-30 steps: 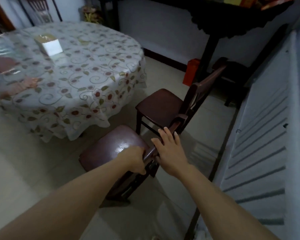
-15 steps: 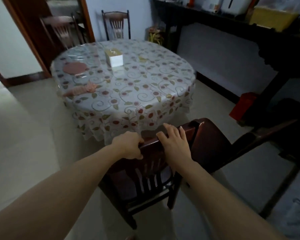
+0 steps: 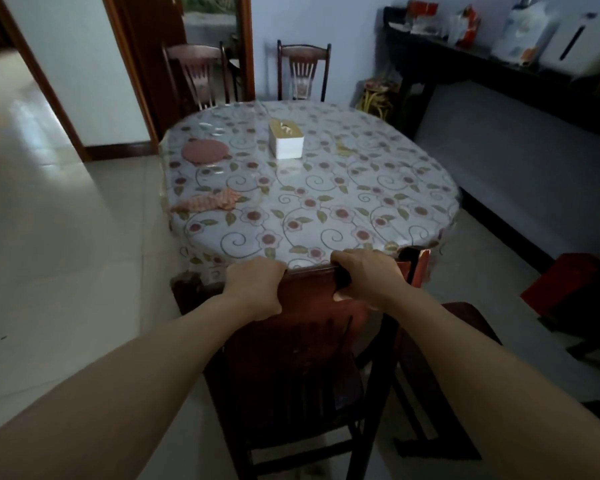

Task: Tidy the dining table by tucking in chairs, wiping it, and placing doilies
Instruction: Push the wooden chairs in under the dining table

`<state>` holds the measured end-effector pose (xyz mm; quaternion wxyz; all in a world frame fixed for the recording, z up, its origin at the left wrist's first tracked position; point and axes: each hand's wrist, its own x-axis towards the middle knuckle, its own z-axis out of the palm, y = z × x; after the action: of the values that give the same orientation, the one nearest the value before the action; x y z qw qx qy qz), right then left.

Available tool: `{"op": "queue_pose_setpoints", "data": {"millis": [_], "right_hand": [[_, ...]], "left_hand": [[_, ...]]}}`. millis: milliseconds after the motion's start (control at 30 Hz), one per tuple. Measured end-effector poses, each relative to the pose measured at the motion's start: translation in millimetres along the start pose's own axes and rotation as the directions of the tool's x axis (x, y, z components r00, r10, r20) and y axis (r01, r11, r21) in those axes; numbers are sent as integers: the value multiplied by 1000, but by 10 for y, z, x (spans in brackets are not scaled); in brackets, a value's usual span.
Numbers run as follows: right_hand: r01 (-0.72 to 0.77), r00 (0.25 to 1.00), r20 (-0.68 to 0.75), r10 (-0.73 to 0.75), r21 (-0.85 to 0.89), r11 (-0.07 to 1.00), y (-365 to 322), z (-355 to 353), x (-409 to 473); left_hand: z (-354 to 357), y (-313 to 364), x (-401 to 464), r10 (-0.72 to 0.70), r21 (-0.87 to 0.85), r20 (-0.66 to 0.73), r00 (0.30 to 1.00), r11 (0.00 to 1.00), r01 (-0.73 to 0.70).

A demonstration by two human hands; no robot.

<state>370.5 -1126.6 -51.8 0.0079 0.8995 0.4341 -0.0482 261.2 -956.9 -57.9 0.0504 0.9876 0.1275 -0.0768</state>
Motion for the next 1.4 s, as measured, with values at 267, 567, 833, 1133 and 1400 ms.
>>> {"op": "queue_pose_setpoints", "data": {"millis": [267,567,833,1133,1400], "right_hand": [[159,986,34,-161,42,986,327,-206,964],[228,974,-9,-228,16,974,391,33,1527],[242,968,-84,-236,64,968,331,635,1674],[284,957,-68,-281,51,957,200,731,1713],[221,975,-33,-221,-1,975,-18,825,1573]], "left_hand": [[-278,-270,753,-103,-7,-34,994,995,103],[-67,-458,1143,-155,88,-133,979,982,168],[482,-616,1340,-151,83,-176,973,982,167],[587,-809,1213,-27,68,-254,967,997,45],[674,-1022,1117,24,54,-275,961,998,-9]]}}
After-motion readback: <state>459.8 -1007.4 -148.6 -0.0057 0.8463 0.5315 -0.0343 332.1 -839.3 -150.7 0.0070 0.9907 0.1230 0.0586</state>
